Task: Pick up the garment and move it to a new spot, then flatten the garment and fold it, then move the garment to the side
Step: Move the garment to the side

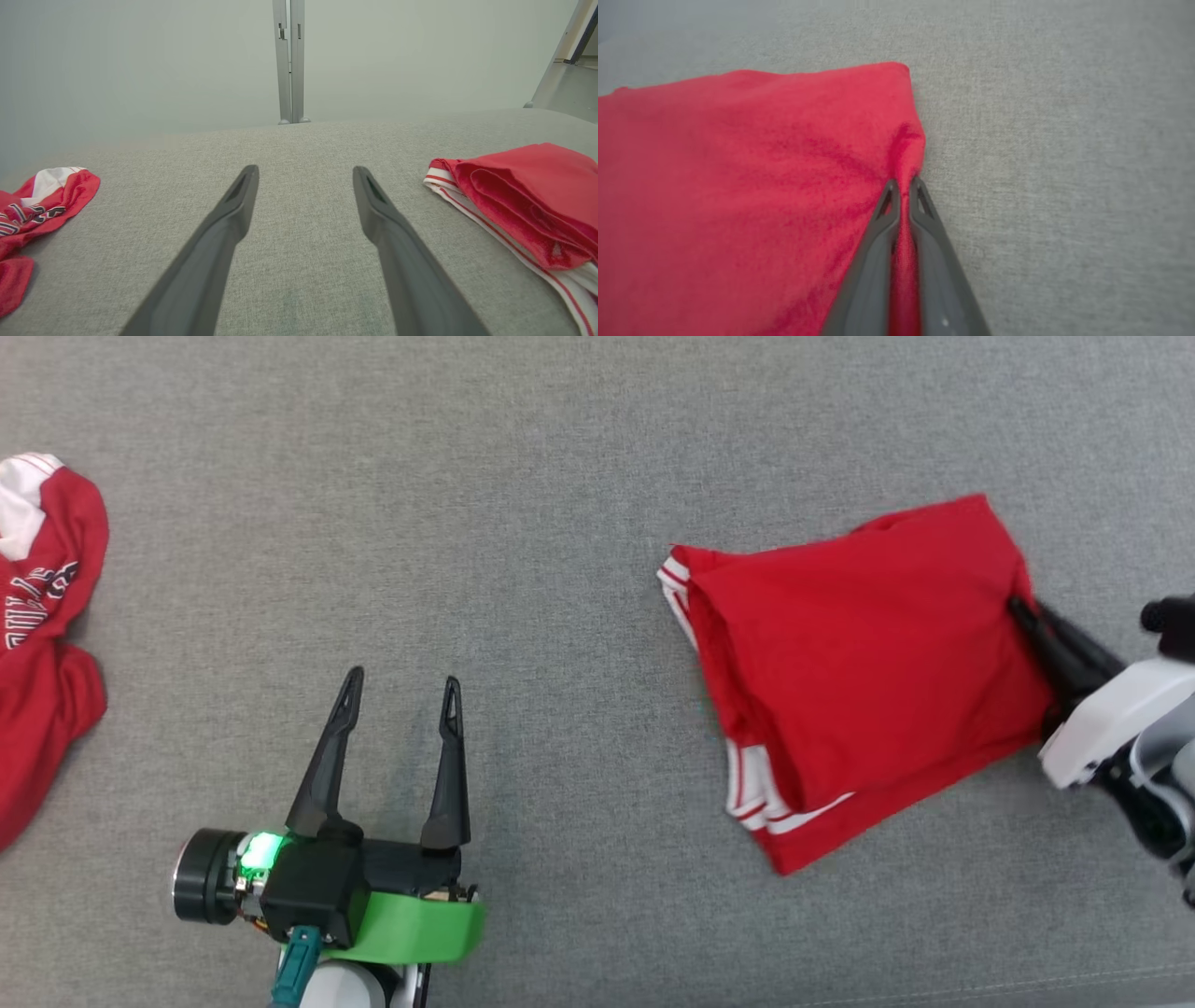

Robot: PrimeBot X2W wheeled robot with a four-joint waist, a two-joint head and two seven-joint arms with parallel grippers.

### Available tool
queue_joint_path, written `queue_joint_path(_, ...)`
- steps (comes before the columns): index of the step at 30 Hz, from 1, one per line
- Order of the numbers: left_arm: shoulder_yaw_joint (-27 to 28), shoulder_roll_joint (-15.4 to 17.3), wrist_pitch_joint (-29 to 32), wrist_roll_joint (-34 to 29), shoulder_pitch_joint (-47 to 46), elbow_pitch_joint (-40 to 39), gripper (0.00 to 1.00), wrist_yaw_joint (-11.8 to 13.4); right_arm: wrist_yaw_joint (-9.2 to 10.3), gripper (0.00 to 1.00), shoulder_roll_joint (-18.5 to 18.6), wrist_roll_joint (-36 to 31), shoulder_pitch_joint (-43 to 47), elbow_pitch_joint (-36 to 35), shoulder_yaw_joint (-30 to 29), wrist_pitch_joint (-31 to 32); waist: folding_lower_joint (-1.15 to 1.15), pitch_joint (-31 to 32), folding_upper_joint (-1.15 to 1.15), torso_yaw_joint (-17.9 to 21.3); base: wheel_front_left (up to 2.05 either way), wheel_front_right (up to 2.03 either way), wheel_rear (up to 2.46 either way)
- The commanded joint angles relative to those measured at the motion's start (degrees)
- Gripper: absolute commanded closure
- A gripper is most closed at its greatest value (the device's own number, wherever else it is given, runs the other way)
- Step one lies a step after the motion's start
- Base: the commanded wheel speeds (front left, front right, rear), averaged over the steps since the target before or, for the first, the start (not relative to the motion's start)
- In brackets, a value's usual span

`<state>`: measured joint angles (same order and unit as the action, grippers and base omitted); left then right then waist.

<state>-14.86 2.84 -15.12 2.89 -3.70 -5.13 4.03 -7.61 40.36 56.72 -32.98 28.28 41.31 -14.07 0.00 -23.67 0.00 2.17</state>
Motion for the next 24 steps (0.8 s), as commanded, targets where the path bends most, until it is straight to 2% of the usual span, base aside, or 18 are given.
queue_joint_path(1,0.1,0.1,0.0,-0.4,-1.3,-0.6,0.00,-0.4,0.22,1.00,0.7,-0.9,-2.1,0.9,-0.2,-0.4,0.00,-1.4,0.00,0.9,0.00,0.00,0.00)
queue_joint_path(7,-0.1,0.3,0.0,-2.1,-3.4,-3.5,0.00,-1.5,0.20,1.00,2.1,-3.9,-10.1,3.8,-1.0,-0.9,0.00,-5.5,0.00,3.2,0.00,0.00,0.00)
queue_joint_path(14,-1.4,1.8,0.0,-4.4,-6.5,-7.8,0.00,-2.3,0.19,1.00,3.4,-5.7,-19.2,9.0,-3.3,-1.1,0.00,-11.1,0.00,6.3,0.00,0.00,0.00)
queue_joint_path(19,-2.8,3.6,0.0,-5.9,-8.5,-10.9,0.00,-2.2,0.19,1.00,3.7,-5.9,-23.3,12.5,-6.5,-1.1,0.00,-14.1,0.00,8.1,0.00,0.00,0.00)
queue_joint_path(24,-4.1,5.3,0.0,-7.2,-9.5,-13.6,0.00,-1.4,0.19,1.00,5.9,-6.7,-24.5,14.9,-9.6,-1.2,0.00,-16.2,0.00,9.3,0.00,0.00,0.00)
